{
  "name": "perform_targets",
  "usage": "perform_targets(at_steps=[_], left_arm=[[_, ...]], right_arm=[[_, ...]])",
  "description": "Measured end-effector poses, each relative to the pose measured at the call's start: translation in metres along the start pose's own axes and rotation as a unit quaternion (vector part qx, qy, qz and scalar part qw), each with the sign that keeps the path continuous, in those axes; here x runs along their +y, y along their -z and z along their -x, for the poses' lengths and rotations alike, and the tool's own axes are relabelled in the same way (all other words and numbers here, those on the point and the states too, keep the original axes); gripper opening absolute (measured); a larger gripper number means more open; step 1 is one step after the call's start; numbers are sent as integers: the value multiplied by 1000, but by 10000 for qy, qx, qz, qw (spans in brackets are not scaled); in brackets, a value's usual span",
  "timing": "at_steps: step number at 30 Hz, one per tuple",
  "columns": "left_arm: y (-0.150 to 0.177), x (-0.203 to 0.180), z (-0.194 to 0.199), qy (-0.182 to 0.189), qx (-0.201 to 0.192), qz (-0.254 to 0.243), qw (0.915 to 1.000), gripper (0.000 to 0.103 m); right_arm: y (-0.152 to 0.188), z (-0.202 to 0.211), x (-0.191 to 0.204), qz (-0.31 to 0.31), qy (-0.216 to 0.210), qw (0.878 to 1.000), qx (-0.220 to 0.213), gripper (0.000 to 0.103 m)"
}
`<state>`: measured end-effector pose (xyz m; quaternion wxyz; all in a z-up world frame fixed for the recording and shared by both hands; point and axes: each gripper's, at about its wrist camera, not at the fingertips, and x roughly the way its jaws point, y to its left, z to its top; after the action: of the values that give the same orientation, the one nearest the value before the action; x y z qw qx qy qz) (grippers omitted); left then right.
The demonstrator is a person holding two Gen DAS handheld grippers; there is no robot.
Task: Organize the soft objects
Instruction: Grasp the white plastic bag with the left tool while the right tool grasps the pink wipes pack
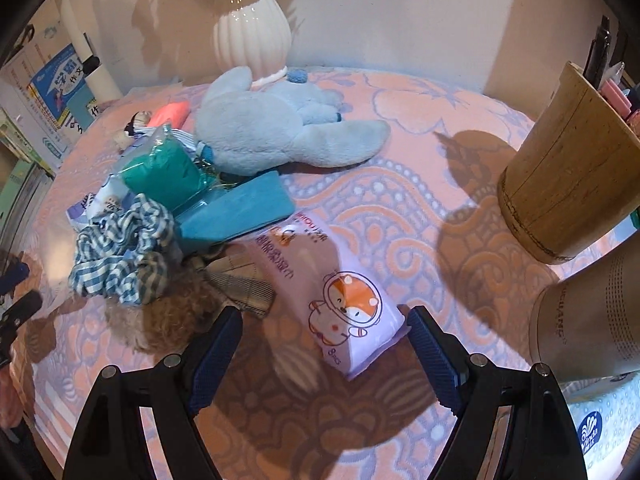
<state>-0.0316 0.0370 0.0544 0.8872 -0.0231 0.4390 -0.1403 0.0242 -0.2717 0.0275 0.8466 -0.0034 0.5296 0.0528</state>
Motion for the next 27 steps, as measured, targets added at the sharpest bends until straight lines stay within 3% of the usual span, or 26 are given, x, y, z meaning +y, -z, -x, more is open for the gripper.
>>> perform_targets(at_steps=[2, 4, 9, 12, 13, 14, 15, 16, 27], left_arm=[[-7, -3, 1, 395, -77, 281, 9988, 79], [-14, -10, -9, 315, -80, 483, 9983, 79], [-19, -24, -54, 205, 353, 766, 9962, 75], [-17, -29, -61, 121, 396, 760, 9963, 53], [-16, -31, -60, 29, 337, 669, 9972, 39], [-14, -33, -58, 18, 294, 588, 9978, 36], [-12, -32, -56, 13, 255, 560, 9981, 35], [-11, -31, -57, -1, 244, 549, 9982, 35], [26, -40, -10, 305, -297, 246, 9988, 34]], right_arm=[[-2, 0, 2, 23, 32, 10000, -33, 83], [-6, -1, 4, 59, 83, 9999, -77, 83], [-11, -5, 6, 58, -114, 9999, -107, 83], [-3, -2, 5, 47, -90, 9998, -163, 75], [1, 0, 5, 21, -98, 9998, -189, 73], [4, 2, 4, -17, -79, 9997, -211, 61], [7, 2, 3, -66, -85, 9997, -204, 42], [11, 4, 2, -146, -103, 9996, -203, 40], [80, 57, -3, -1107, -599, 9917, -245, 40]])
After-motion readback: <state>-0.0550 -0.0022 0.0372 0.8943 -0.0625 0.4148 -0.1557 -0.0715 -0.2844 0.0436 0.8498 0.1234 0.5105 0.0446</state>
